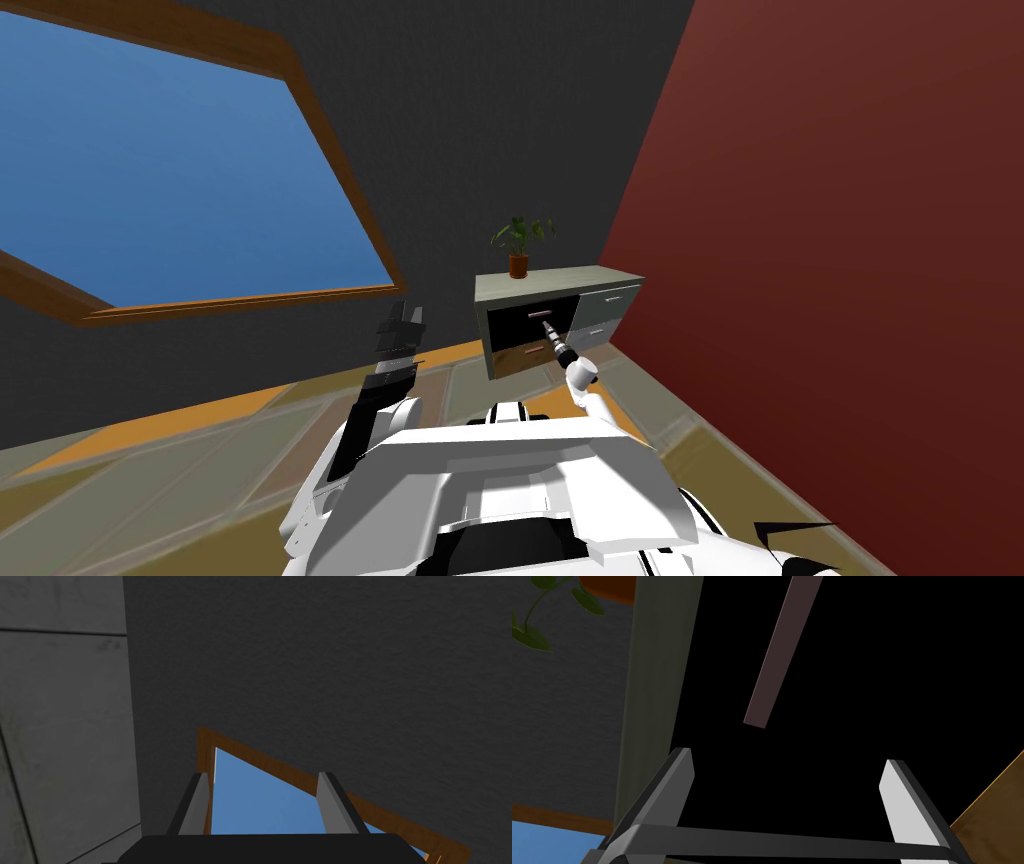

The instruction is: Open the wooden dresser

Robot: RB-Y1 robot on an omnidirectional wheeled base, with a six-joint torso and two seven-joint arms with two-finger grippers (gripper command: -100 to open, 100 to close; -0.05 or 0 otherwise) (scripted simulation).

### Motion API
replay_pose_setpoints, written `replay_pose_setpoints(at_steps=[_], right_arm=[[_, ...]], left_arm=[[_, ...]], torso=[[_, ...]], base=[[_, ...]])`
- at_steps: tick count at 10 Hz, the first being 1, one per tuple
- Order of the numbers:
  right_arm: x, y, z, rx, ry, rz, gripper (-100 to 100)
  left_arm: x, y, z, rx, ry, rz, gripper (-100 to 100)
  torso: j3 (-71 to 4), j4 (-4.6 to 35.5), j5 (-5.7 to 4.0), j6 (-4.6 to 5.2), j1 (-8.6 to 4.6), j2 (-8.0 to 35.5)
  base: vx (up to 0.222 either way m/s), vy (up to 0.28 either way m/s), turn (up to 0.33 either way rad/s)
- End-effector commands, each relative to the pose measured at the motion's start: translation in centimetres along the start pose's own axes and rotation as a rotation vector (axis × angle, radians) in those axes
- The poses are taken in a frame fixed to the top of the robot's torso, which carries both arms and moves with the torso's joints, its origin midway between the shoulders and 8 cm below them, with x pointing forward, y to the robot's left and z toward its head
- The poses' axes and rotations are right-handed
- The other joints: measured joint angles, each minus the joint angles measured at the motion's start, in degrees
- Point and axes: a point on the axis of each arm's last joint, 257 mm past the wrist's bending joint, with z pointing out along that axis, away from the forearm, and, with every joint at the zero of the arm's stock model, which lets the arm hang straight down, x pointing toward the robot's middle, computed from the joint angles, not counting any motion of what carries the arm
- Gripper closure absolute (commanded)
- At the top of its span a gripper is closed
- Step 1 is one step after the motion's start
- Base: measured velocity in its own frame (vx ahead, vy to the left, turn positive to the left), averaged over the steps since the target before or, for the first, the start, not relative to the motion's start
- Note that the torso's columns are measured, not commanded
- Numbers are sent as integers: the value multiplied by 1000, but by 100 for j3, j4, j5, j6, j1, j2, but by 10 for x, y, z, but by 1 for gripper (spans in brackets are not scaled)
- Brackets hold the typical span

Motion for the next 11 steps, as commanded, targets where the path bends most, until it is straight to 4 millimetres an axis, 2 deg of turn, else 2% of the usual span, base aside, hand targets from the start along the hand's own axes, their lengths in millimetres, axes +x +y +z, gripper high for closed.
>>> replay_pose_setpoints(at_steps=[1, 3, 11], right_arm=[[19, 7, -8, -2, -6, -37, -100], [27, 13, -18, 3, -18, -39, -100], [25, 18, -48, 55, -55, 38, -100]], left_arm=[[0, 0, 0, 0, 0, 0, 0], [0, 0, 0, 0, 0, 0, 0], [0, 0, 0, 0, 0, 0, 0]], torso=[[7, 3, 0, 0, 1, 12], [4, 2, 1, 0, 3, 5], [4, 2, -1, 0, -2, 7]], base=[[51, 19, -7], [88, 29, -10], [91, 29, -8]])
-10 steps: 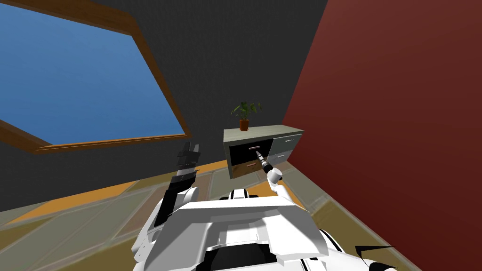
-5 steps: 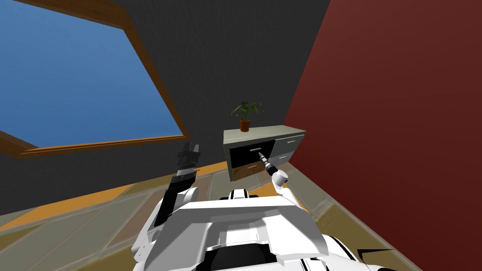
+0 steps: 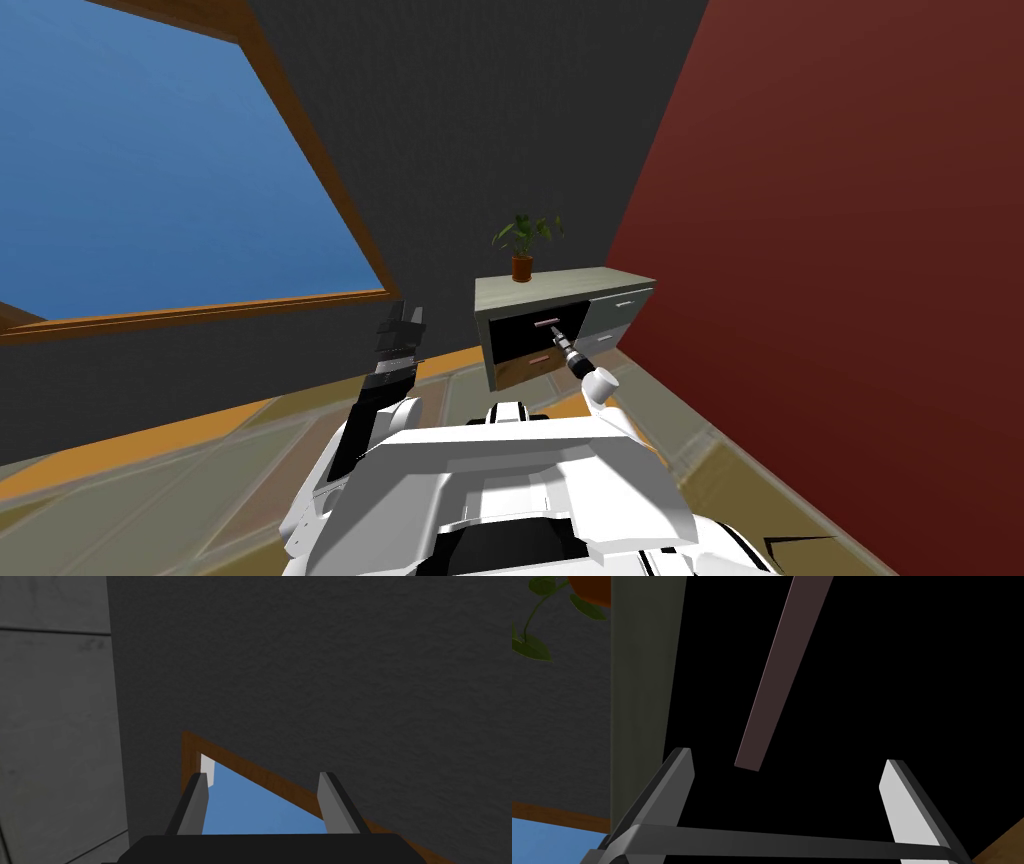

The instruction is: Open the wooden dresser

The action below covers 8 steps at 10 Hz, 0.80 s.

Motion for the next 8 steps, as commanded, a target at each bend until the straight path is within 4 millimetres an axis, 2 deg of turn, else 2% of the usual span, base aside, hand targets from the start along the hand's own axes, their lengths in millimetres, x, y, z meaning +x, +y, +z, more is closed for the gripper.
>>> replay_pose_setpoints(at_steps=[1, 5, 8], right_arm=[[0, 0, -12, 22, -11, 24, -100], [-20, -7, -26, 84, -15, 131, -100], [-40, -13, -25, 114, -7, 207, -100]], left_arm=[[0, 0, 0, 0, 0, 0, 0], [0, 0, 0, 0, 0, 0, 0], [0, 0, 0, 0, 0, 0, 0]], torso=[[1, 0, 1, 0, 3, 2], [-2, -1, 2, -1, 7, -4], [11, 5, -2, 1, -6, 19]], base=[[94, 32, -10], [105, 39, -10], [55, 18, -3]])
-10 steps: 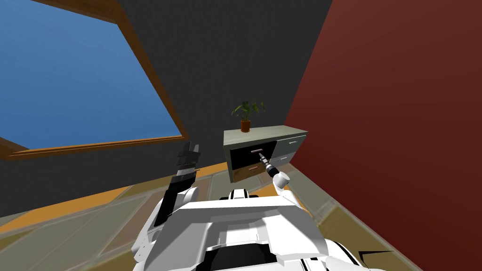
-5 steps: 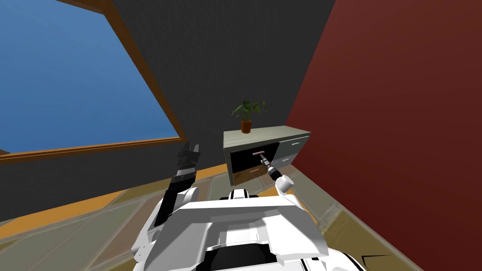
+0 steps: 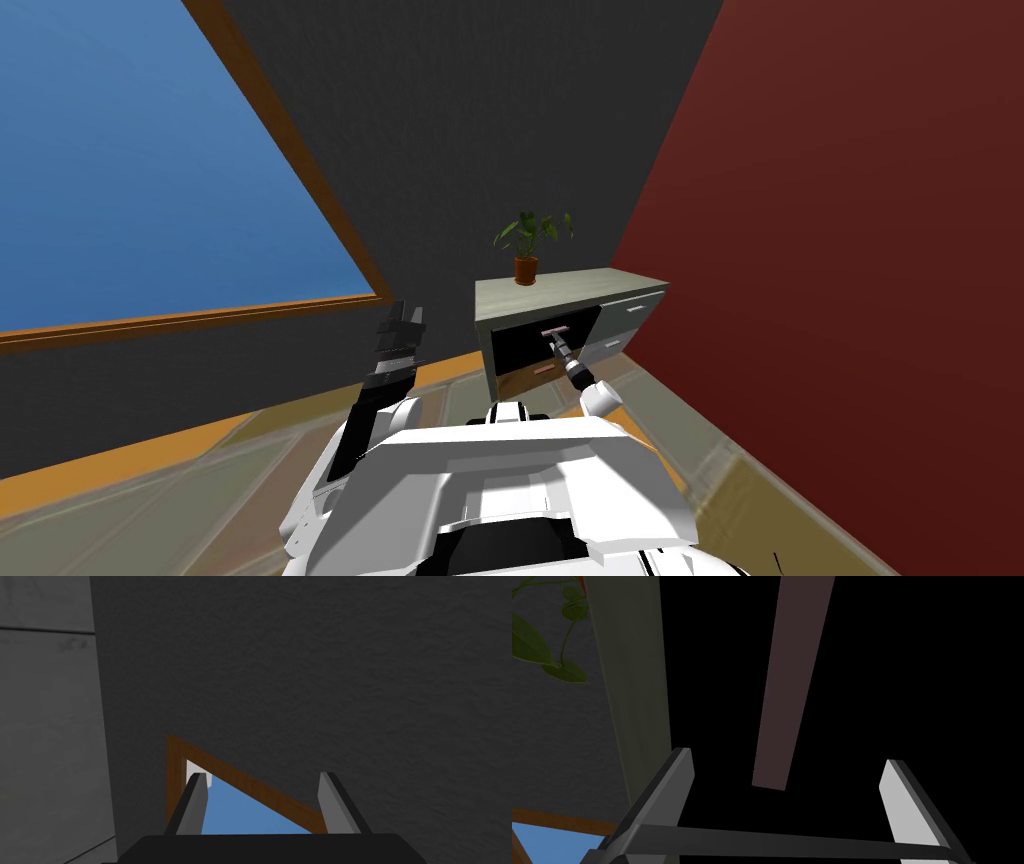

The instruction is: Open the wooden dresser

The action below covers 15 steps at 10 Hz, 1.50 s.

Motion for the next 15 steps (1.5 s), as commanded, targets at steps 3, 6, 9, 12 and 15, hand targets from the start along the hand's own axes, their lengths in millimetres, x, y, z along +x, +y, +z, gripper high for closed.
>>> replay_pose_setpoints(at_steps=[3, 6, 9, 12, 15], right_arm=[[-35, -6, 6, 45, 16, 116, -100], [-30, -10, 8, 42, 17, 102, -100], [-27, -13, 7, 43, 16, 104, 100], [-23, -16, 5, 46, 13, 104, 100], [-23, -12, 1, 38, 10, 106, 100]], left_arm=[[0, 0, 0, 0, 0, 0, 0], [0, 0, 0, 0, 0, 0, 0], [0, 0, 0, 0, 0, 0, 0], [0, 0, 0, 0, 0, 0, 0], [0, 0, 0, 0, 0, 0, 0]], torso=[[-7, -3, 3, -1, 9, -13], [-18, -7, 4, -2, 14, -31], [13, 6, 1, 3, 1, 24], [14, 12, 6, 8, 7, 26], [-10, 8, 13, 5, 17, -10]], base=[[14, 3, -1], [28, 12, 25], [-82, -13, -4], [-205, -35, -11], [-152, -25, -13]])
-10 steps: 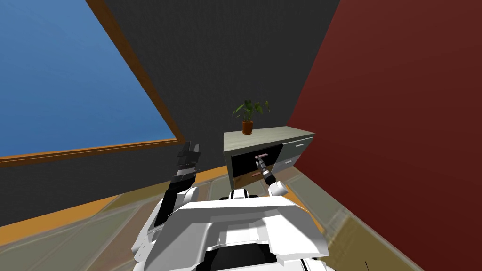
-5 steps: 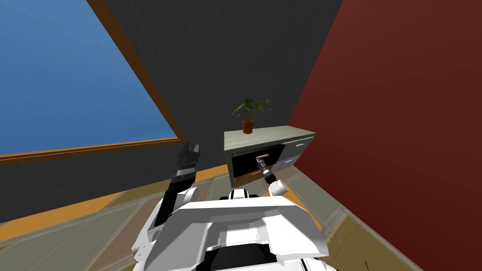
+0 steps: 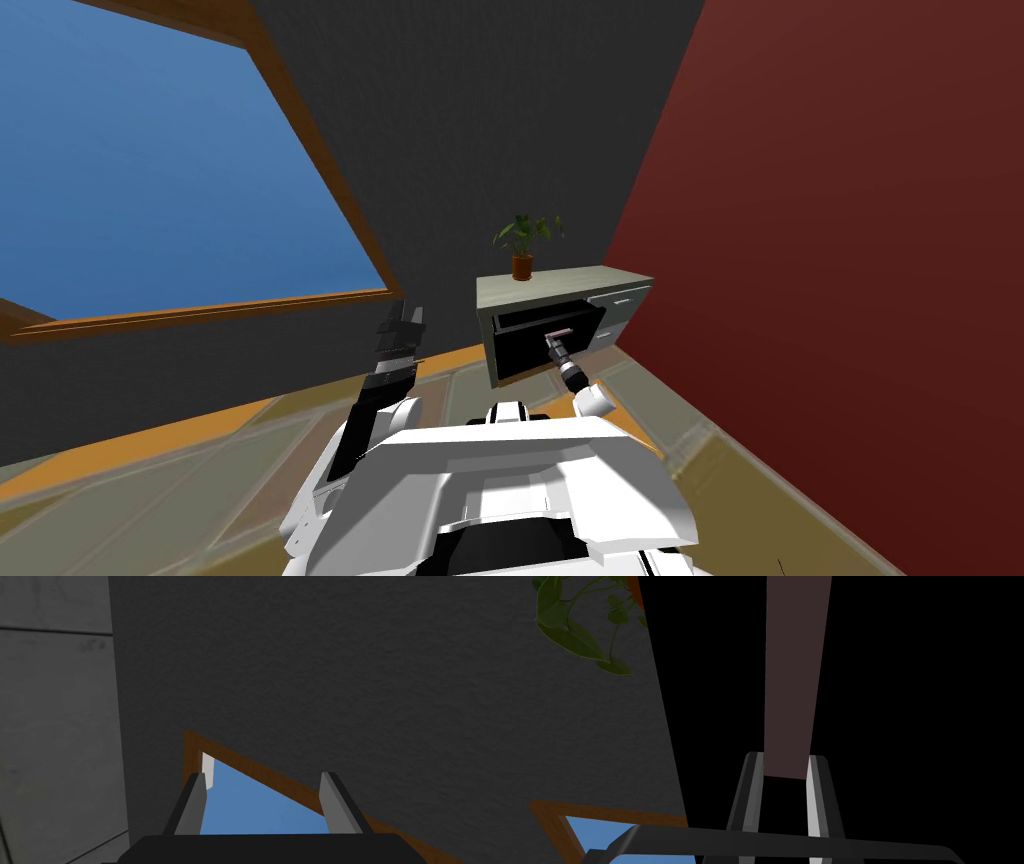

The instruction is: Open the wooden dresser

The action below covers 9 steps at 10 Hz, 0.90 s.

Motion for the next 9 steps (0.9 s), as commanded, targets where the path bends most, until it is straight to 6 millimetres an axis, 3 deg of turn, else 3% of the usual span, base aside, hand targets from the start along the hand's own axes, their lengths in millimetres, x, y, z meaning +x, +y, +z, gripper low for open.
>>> replay_pose_setpoints(at_steps=[1, 2, 3, 9], right_arm=[[3, -5, -2, 10, -6, -2, 100], [4, -7, -3, 12, -8, -3, 100], [12, -12, 6, 0, 4, -2, -100], [37, -43, 33, 0, 37, -1, -100]], left_arm=[[0, 0, 0, 0, 0, 0, 0], [0, 0, 0, 0, 0, 0, 0], [0, 0, 0, 0, 0, 0, 0], [0, 0, 0, 0, 0, 0, 0]], torso=[[12, 1, -4, -2, -3, 15], [17, 2, -6, -1, -5, 24], [16, 7, -2, -2, 3, 22], [2, -11, -11, -5, -8, -5]], base=[[-218, -32, -23], [-201, -24, -22], [-126, -6, 80], [-58, 2, 62]])
